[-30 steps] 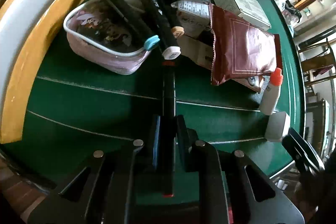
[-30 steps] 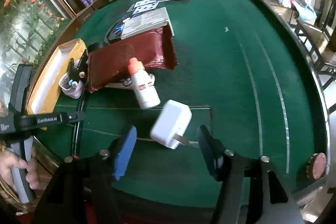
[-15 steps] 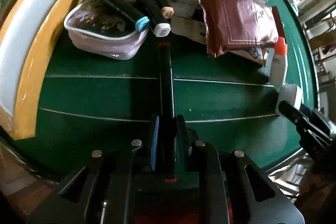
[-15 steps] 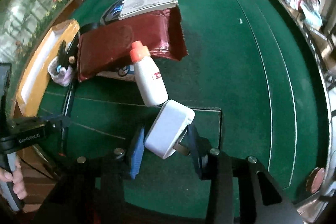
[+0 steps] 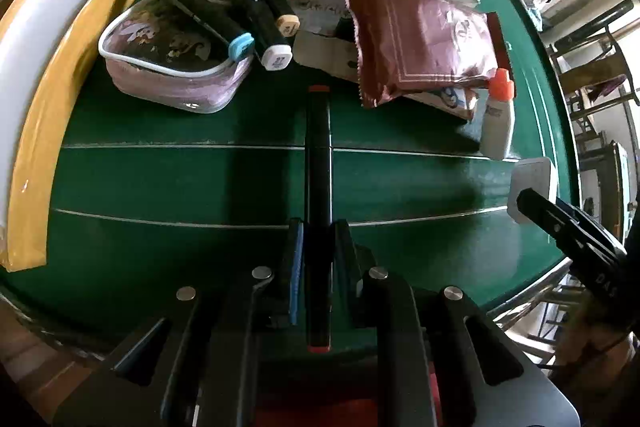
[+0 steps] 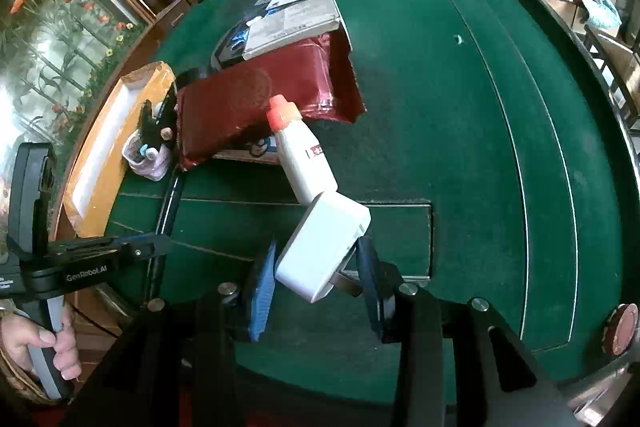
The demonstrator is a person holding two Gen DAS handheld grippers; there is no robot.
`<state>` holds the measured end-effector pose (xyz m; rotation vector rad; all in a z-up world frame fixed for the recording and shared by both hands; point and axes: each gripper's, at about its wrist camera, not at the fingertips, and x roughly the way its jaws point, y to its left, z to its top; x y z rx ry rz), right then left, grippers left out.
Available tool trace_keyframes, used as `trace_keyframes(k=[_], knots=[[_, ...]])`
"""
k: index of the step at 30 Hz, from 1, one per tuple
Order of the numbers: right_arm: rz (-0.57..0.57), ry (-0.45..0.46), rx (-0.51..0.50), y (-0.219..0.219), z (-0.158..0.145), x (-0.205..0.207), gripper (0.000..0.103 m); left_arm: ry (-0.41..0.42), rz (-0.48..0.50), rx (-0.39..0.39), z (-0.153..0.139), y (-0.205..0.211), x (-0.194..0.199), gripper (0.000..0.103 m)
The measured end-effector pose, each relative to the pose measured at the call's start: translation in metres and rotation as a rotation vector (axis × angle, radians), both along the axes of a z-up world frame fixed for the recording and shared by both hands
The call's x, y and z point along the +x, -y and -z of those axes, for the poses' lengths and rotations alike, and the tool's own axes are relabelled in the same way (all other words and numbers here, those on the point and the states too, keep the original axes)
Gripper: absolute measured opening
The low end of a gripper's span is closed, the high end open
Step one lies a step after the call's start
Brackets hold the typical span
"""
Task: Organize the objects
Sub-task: 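Carry the black marker and white charger toward the yellow-rimmed white tray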
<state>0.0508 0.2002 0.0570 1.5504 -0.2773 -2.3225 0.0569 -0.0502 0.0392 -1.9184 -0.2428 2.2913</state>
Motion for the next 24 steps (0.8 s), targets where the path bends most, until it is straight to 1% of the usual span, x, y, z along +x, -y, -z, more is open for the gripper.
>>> trace_keyframes(k=[3, 7, 10, 11, 14, 19, 20, 24], knots=[[0.004, -0.006, -0.002, 0.005, -0.003, 0.0, 0.039, -0.007, 0.004, 0.017, -0.001, -0.002, -0.015, 0.014], [0.019, -0.01, -0.012, 0.009, -0.006, -0.002, 0.039, -0.022, 0.014, 0.032, -0.007, 0.001, -0.017, 0.014], [0.022, -0.015, -0.015, 0.015, -0.008, -0.001, 0.039, -0.03, 0.022, 0.049, -0.007, 0.004, -0.012, 0.014], [0.022, -0.016, -0.017, 0.017, -0.009, -0.001, 0.039, -0.033, 0.022, 0.052, -0.007, -0.005, -0.017, 0.014], [0.02, -0.016, -0.024, 0.024, -0.012, -0.001, 0.039, -0.042, 0.024, 0.071, -0.015, -0.002, -0.019, 0.014], [0.005, -0.026, -0.031, 0.042, -0.019, -0.001, 0.039, -0.068, 0.018, 0.098, -0.034, 0.016, -0.019, 0.014], [0.001, -0.027, -0.032, 0.045, -0.02, -0.001, 0.039, -0.073, 0.013, 0.103, -0.039, 0.024, -0.013, 0.014], [-0.019, -0.03, -0.036, 0.063, -0.023, -0.002, 0.039, -0.091, -0.02, 0.118, -0.047, 0.047, -0.014, 0.014]])
